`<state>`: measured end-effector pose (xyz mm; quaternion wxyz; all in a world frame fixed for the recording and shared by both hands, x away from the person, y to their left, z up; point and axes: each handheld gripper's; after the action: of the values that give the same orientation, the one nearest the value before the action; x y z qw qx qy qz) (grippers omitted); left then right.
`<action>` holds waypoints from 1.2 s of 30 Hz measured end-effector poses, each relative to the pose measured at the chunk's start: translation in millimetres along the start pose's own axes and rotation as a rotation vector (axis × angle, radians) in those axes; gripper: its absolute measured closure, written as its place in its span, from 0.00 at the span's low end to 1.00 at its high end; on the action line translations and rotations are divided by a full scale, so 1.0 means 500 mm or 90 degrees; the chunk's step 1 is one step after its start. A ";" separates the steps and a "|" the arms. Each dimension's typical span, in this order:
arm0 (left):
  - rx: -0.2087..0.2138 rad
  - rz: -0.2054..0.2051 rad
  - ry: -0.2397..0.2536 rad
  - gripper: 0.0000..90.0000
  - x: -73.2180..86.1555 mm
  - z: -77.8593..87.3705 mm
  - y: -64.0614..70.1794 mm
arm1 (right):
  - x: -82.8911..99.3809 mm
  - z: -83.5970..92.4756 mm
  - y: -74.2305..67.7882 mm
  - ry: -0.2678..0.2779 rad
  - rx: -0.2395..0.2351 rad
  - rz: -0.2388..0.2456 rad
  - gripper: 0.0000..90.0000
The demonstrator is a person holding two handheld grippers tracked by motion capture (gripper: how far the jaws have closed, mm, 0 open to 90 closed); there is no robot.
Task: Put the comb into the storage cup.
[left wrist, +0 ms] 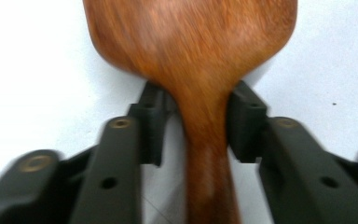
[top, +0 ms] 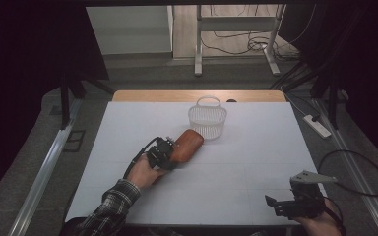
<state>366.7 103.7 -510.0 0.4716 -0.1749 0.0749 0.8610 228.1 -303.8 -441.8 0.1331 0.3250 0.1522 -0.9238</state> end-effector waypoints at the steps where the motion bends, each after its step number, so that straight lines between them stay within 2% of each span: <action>1: 0.005 0.003 0.001 0.74 0.001 0.001 -0.002 | 0.000 0.000 0.000 0.000 0.000 0.000 0.01; 4: 0.010 0.003 0.005 0.78 0.005 0.002 -0.005 | 0.000 0.000 0.000 0.001 0.000 0.000 0.01; 11: 0.022 0.009 0.009 0.79 0.009 0.004 -0.008 | 0.000 0.001 0.001 0.001 -0.001 -0.001 0.01; 22: 0.028 -0.010 0.025 0.79 0.018 0.015 0.004 | 0.000 0.001 0.001 0.004 -0.003 -0.002 0.01; 34: 0.025 -0.008 0.101 0.80 0.035 0.058 0.013 | 0.000 0.001 0.000 0.005 -0.003 -0.001 0.01; 35: 0.020 -0.010 0.115 0.79 0.039 0.067 0.017 | 0.000 0.001 0.000 0.005 -0.003 -0.001 0.01; 36: 0.020 -0.010 0.115 0.79 0.039 0.067 0.017 | 0.000 0.001 0.000 0.005 -0.003 -0.001 0.01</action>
<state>342.4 124.4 -486.3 0.4723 -0.2451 0.1296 0.8367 227.8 -304.2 -441.4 0.1325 0.3282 0.1550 -0.9223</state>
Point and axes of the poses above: each handheld gripper's, and its own axes: z roughly backward along the jaws, x roughly out of its underside, y roughly to its right, and after that the axes turned 14 degrees about -z, right-handed
